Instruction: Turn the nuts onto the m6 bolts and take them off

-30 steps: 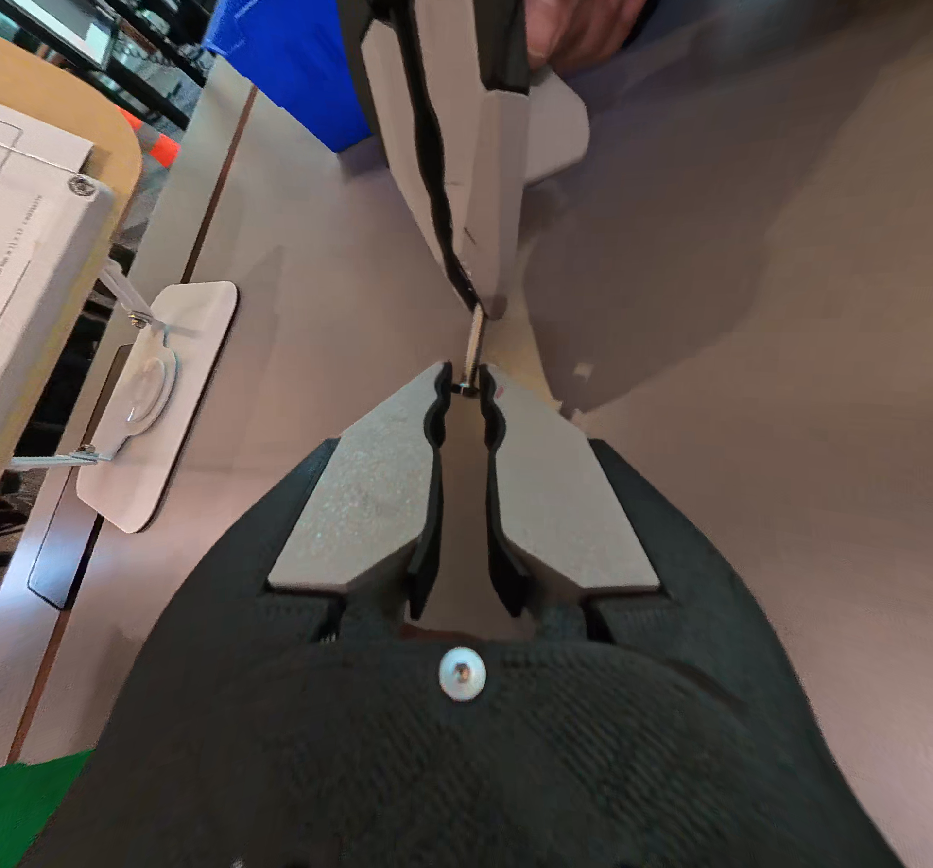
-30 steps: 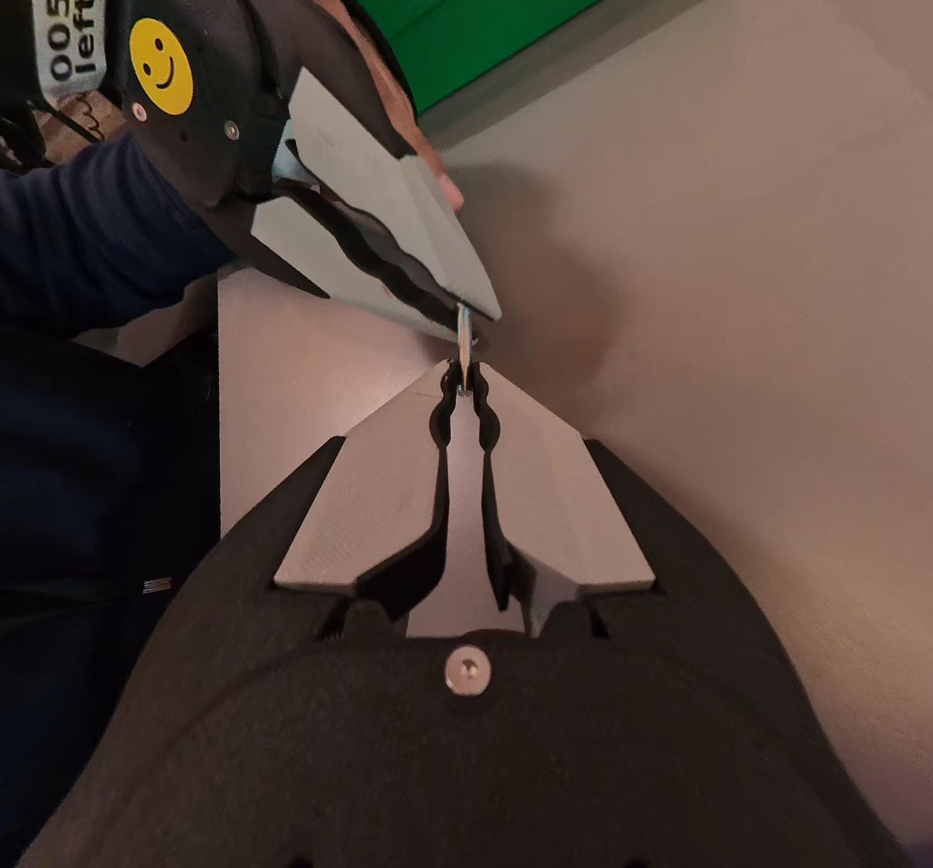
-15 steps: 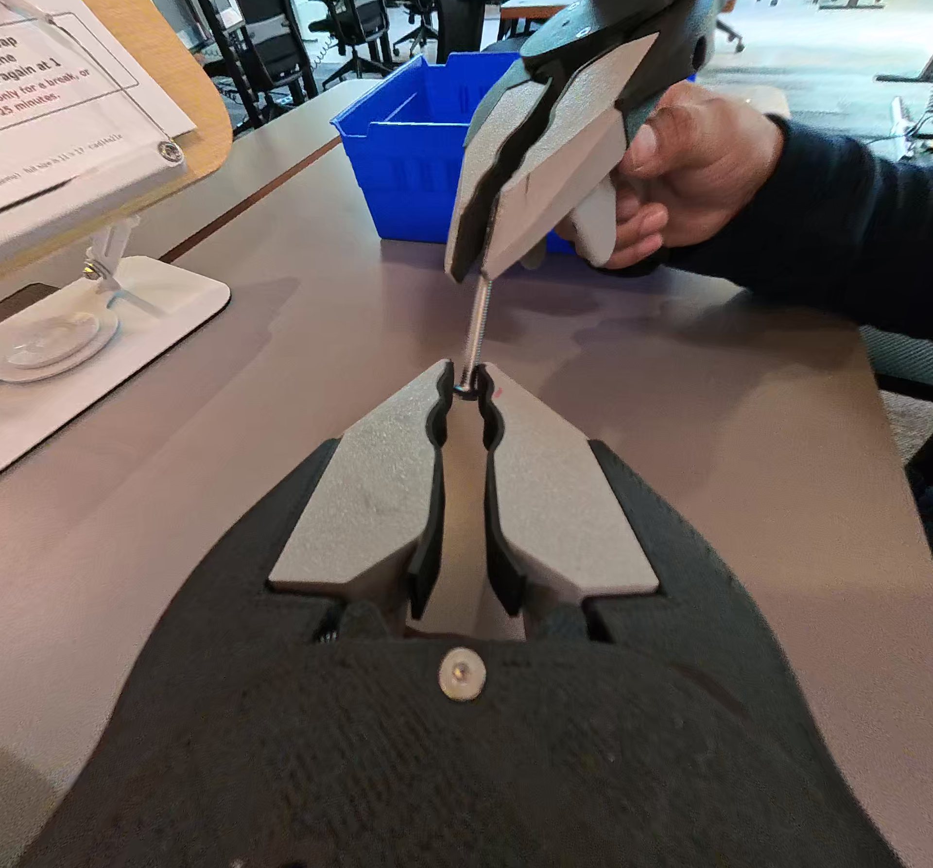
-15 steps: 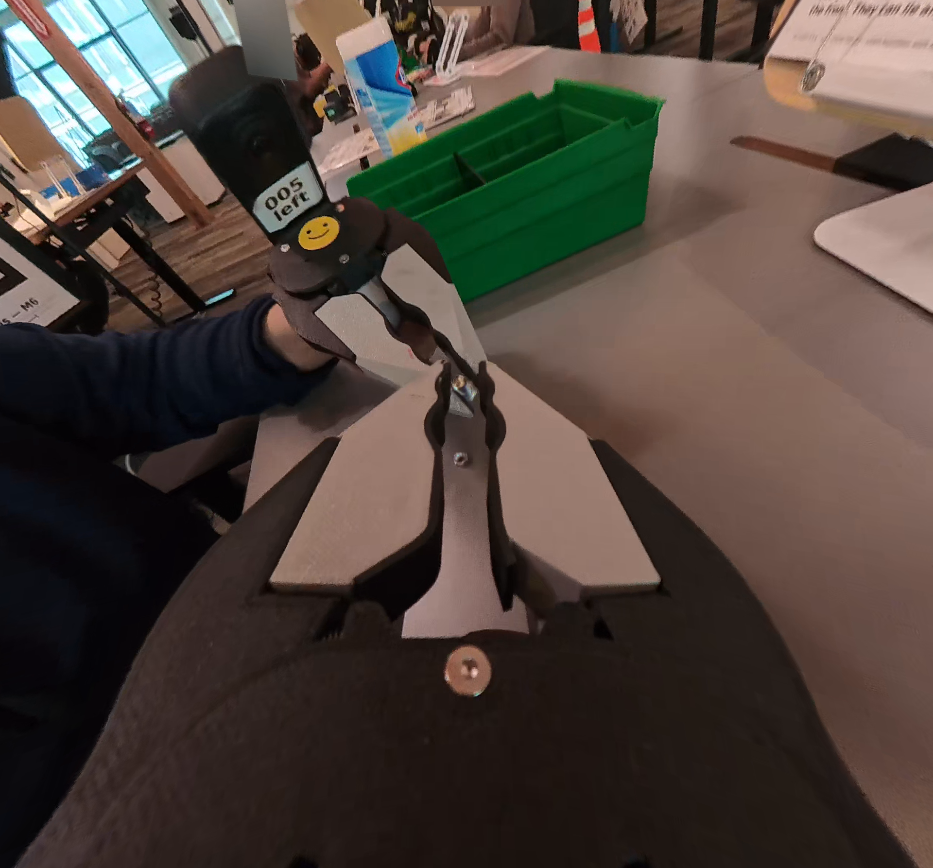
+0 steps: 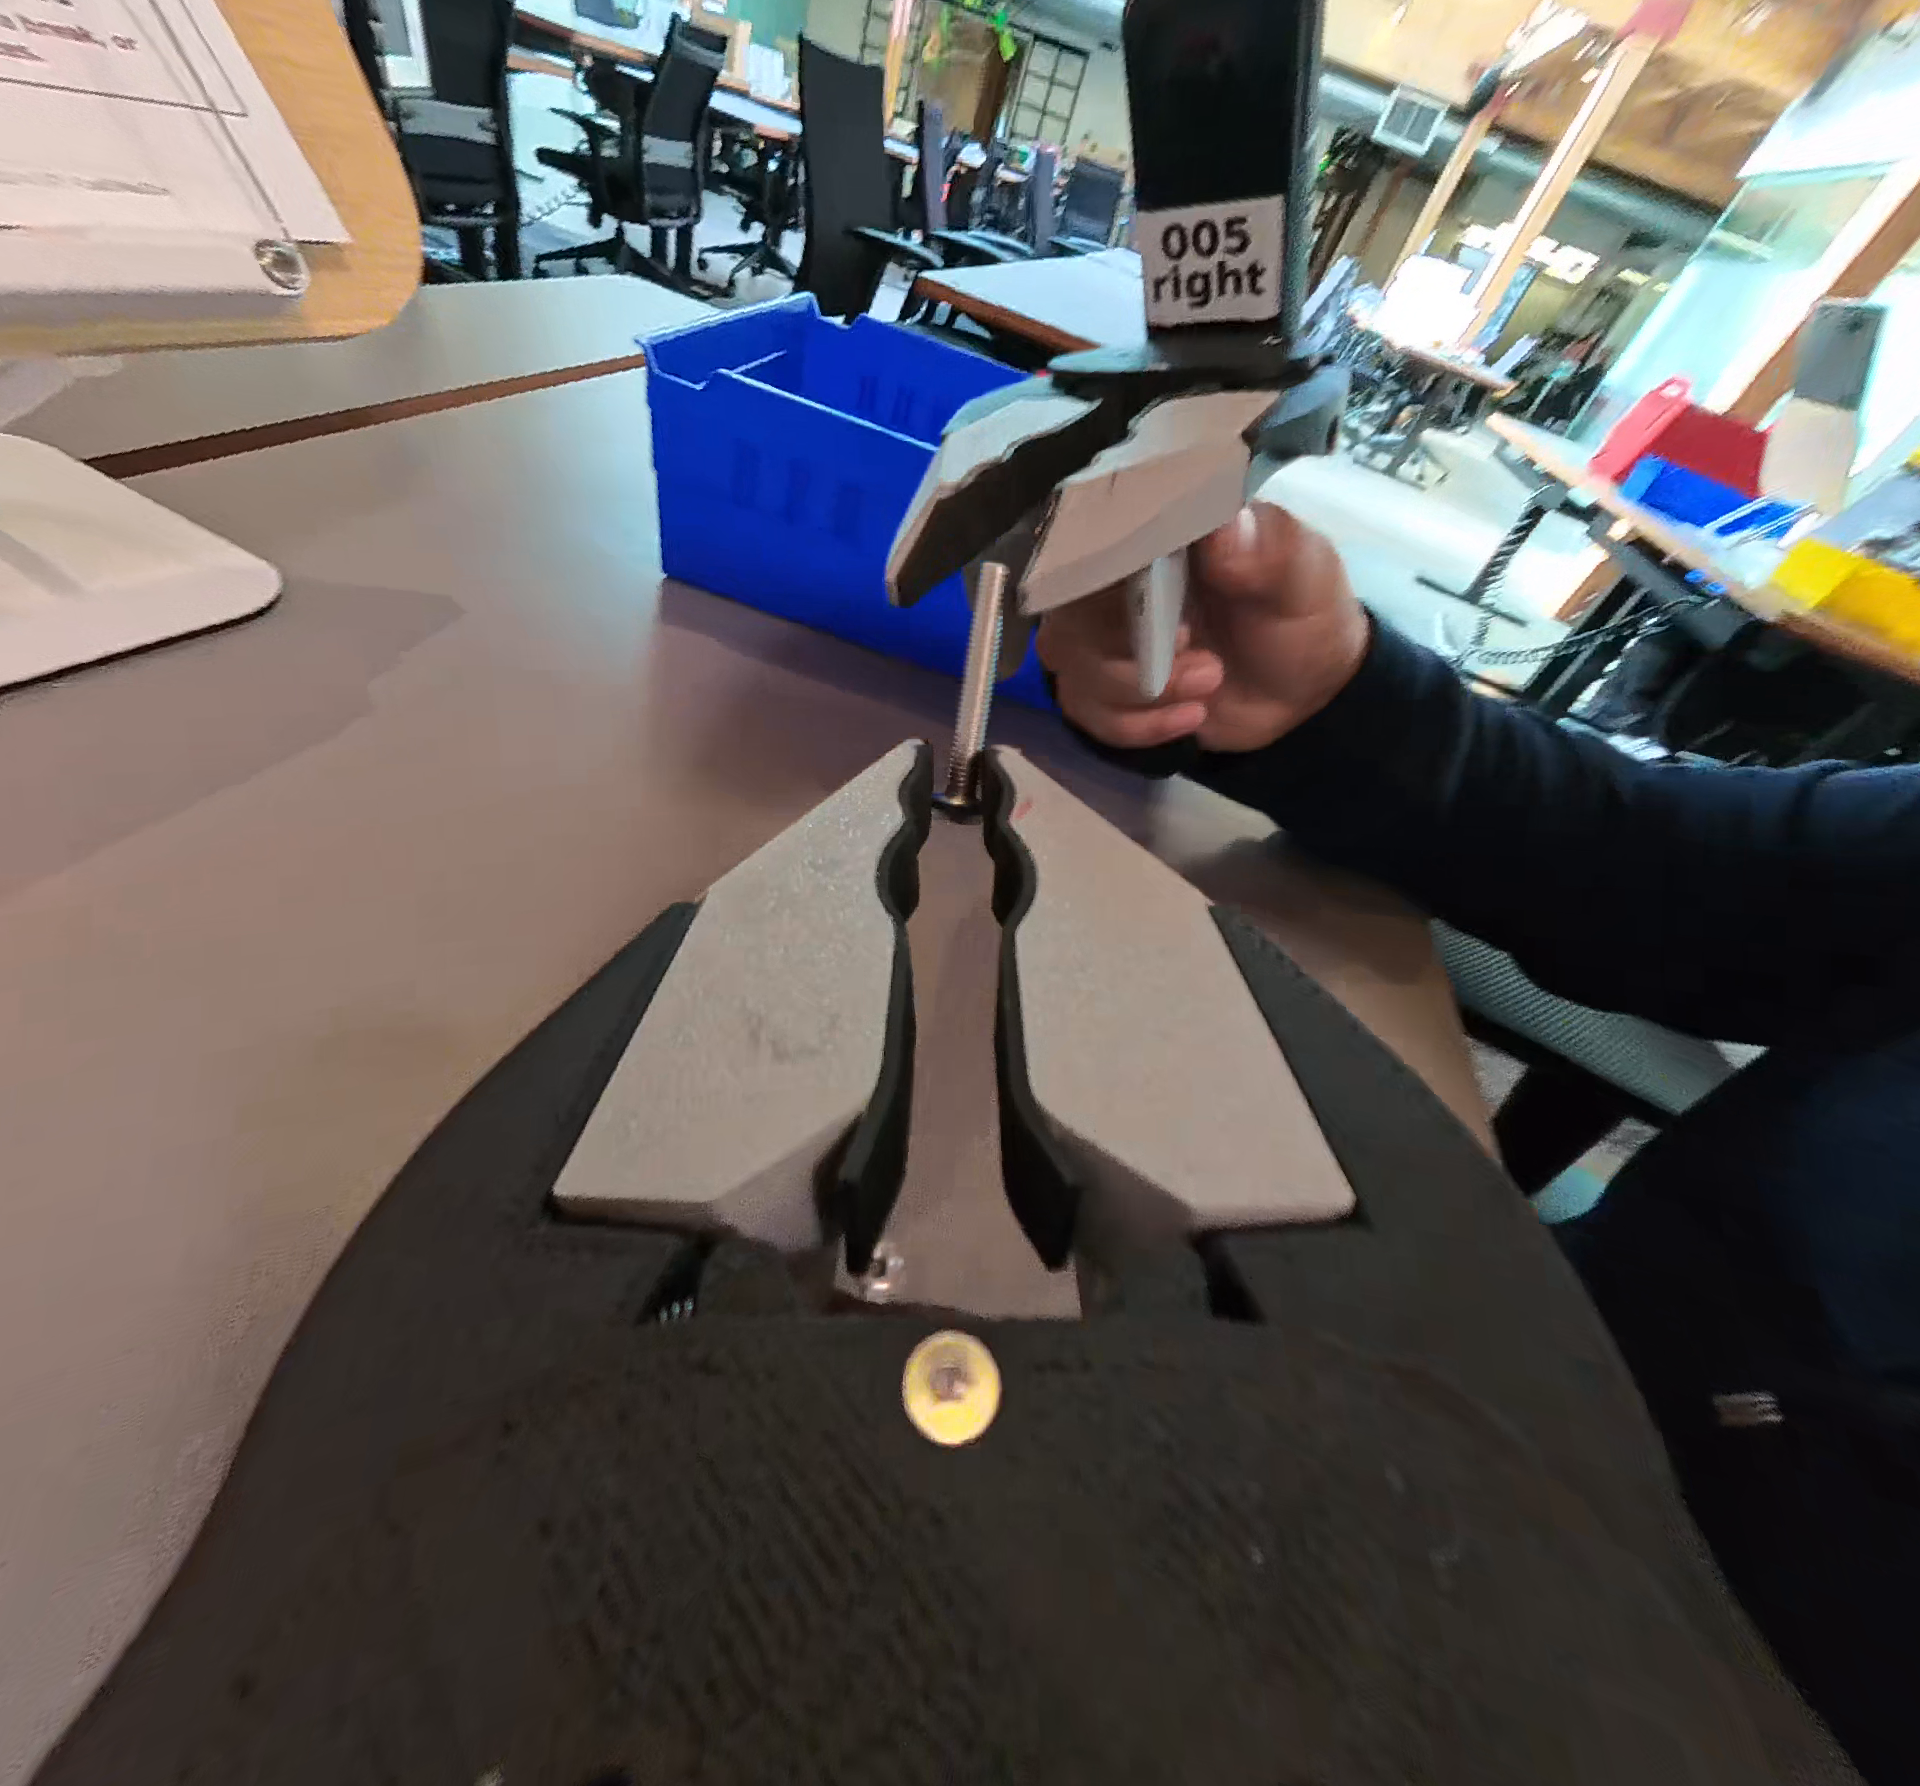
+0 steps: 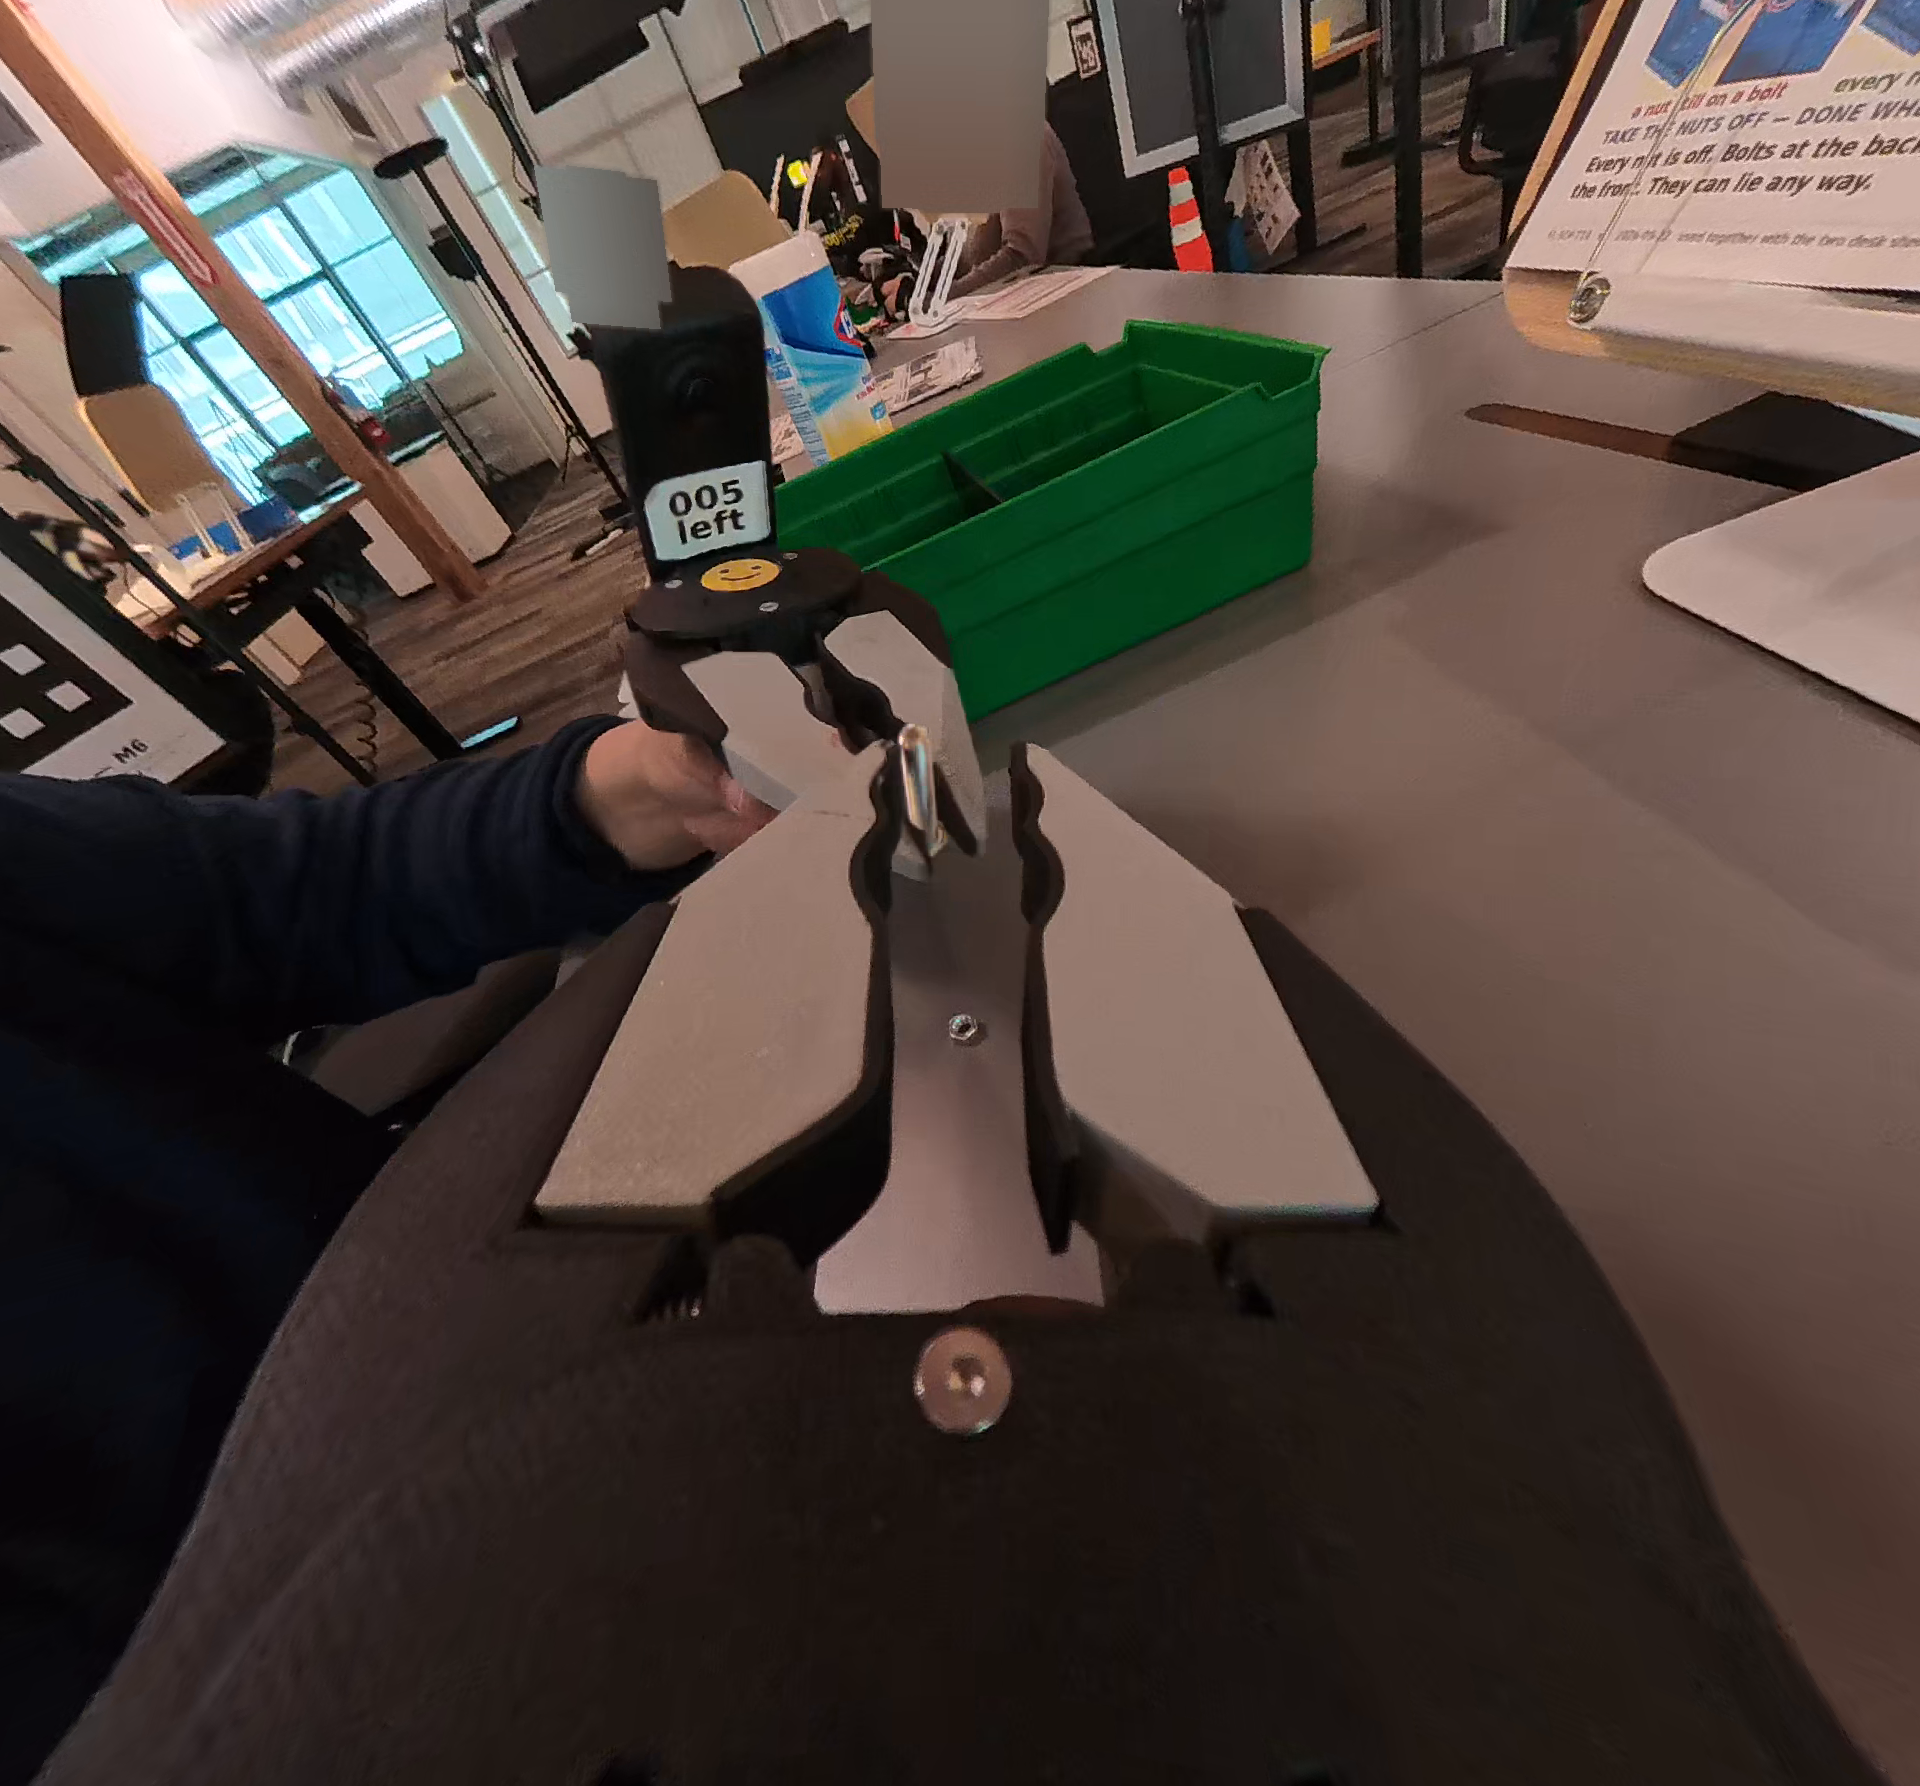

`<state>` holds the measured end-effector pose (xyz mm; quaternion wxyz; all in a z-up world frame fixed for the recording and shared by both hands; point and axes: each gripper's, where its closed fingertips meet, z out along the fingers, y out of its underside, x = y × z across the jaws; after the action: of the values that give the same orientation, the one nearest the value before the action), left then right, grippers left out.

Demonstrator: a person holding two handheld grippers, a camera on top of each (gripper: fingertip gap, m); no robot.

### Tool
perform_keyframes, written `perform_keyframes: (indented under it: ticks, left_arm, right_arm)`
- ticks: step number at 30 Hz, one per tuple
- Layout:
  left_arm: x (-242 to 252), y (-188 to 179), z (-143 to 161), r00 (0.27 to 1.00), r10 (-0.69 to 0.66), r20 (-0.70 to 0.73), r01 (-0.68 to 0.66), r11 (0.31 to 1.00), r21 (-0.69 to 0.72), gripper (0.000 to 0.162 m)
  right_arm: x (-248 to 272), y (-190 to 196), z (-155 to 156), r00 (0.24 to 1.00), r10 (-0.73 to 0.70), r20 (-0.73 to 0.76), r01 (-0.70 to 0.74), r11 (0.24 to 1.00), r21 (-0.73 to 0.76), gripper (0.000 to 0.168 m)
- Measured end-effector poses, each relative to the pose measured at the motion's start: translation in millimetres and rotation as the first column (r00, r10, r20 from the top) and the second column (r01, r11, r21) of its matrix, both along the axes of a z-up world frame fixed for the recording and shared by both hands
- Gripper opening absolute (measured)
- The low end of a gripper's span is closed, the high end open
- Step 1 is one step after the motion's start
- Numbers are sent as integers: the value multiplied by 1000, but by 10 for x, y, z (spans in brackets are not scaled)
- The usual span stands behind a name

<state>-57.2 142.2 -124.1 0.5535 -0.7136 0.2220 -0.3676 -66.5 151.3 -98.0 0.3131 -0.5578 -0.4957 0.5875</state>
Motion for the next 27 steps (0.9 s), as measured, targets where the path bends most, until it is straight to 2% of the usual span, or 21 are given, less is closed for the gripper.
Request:
perform_keyframes:
  ticks: [1, 3, 7, 16, 21, 27]
  left_arm:
    - [20, -8, 7, 1000, -8, 11, 8, 1000, -2, 7]
    - [65, -28, -10, 1000, -25, 5, 25, 1000, -10, 7]
    - [116, -37, -93, 999, -34, -23, 33, 999, -41, 3]
    - [74, 12, -192, 997, -37, 68, 48, 987, -156, 4]
    - [113, 3, -321, 998, -40, -58, 31, 988, -150, 4]
    - [72, 14, -290, 998, -27, -56, 19, 991, -133, 3]
  right_arm:
    - [-14, -38, -12, 1000, 17, 1, -17, 1000, 2, 16]
    - [-32, -142, -5, 998, 56, -11, -56, 998, 22, 3]
    - [-97, -148, -89, 999, 16, 29, -18, 998, 59, 2]
    - [-128, -61, -220, 997, 6, 74, 0, 997, -74, 2]
    - [-169, -155, -339, 991, 58, 117, -47, 994, -100, 3]
    - [-169, -144, -296, 994, 48, 97, -39, 995, -92, 3]
